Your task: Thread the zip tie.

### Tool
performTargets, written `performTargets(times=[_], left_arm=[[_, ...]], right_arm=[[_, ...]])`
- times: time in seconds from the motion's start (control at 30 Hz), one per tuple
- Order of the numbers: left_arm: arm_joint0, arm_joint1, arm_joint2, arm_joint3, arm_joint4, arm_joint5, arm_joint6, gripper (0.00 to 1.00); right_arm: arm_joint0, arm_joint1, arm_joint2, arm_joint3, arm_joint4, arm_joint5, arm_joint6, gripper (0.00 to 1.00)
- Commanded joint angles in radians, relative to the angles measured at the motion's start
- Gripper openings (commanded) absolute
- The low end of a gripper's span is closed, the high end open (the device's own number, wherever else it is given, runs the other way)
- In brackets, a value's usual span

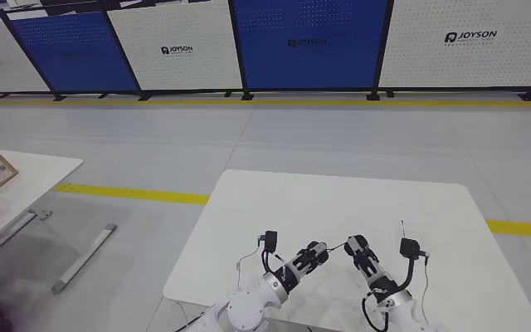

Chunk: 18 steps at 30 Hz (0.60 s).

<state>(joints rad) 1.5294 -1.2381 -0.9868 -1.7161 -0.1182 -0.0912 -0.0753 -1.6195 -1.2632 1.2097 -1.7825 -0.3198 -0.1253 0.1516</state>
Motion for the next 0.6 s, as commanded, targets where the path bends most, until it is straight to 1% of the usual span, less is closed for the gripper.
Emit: performTargets(times=[0.0, 0.1, 0.23, 0.27, 0.3, 0.37, 0.4, 0.57], left_arm=[[0.000, 0.000, -0.001, 0.001, -0.002, 0.000, 0.000, 0.13], [0.000, 0.000, -0.003, 0.001, -0.004, -0.001, 0.000, 0.15], [0.000, 0.000, -0.004, 0.001, -0.006, -0.001, 0.000, 0.13], [0.000, 0.000, -0.004, 0.001, -0.006, 0.000, -0.001, 0.08], [-0.001, 0.000, -0.005, 0.001, -0.006, 0.000, -0.001, 0.05], [-0.002, 0.000, -0.005, 0.001, -0.007, 0.001, -0.002, 0.03], [-0.002, -0.001, -0.005, 0.002, -0.008, 0.001, -0.002, 0.00], [-0.004, -0.001, -0.005, 0.004, -0.013, 0.000, -0.002, 0.00]], right_arm=[[-0.001, 0.000, 0.002, -0.001, 0.000, 0.001, 0.000, 0.00], [-0.002, 0.000, 0.005, -0.002, 0.001, 0.001, -0.001, 0.00], [-0.002, 0.000, 0.006, -0.001, 0.004, -0.002, -0.003, 0.00], [-0.001, 0.000, 0.006, 0.000, 0.005, -0.002, -0.003, 0.00], [0.000, -0.001, 0.005, 0.002, 0.006, -0.003, -0.003, 0.00], [0.002, -0.001, 0.004, 0.005, 0.008, -0.004, -0.004, 0.00], [0.004, -0.001, 0.003, 0.006, 0.010, -0.005, -0.005, 0.00], [0.008, -0.002, 0.001, 0.011, 0.015, -0.009, -0.005, 0.00]])
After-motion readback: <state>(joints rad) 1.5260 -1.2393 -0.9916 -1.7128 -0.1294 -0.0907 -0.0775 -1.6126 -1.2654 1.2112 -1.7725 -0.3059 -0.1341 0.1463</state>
